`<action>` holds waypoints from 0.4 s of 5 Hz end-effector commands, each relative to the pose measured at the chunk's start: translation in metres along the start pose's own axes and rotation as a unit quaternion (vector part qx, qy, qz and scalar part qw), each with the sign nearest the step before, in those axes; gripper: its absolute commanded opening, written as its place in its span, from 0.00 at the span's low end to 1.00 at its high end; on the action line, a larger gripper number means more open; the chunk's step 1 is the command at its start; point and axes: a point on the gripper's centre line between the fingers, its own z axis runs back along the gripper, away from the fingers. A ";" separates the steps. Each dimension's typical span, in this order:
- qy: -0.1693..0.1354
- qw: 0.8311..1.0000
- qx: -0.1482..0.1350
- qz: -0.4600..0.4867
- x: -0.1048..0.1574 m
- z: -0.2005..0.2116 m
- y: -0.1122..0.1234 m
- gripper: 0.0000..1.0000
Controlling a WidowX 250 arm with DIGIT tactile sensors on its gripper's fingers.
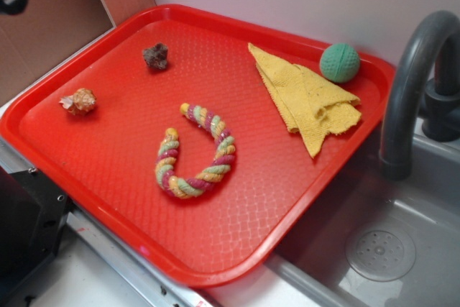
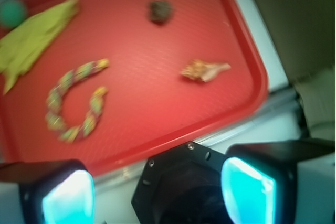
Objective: Grab the shell.
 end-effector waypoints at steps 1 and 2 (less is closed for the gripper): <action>-0.071 0.965 0.026 0.253 0.030 -0.052 0.033 1.00; -0.075 0.925 0.025 0.372 0.045 -0.091 0.050 1.00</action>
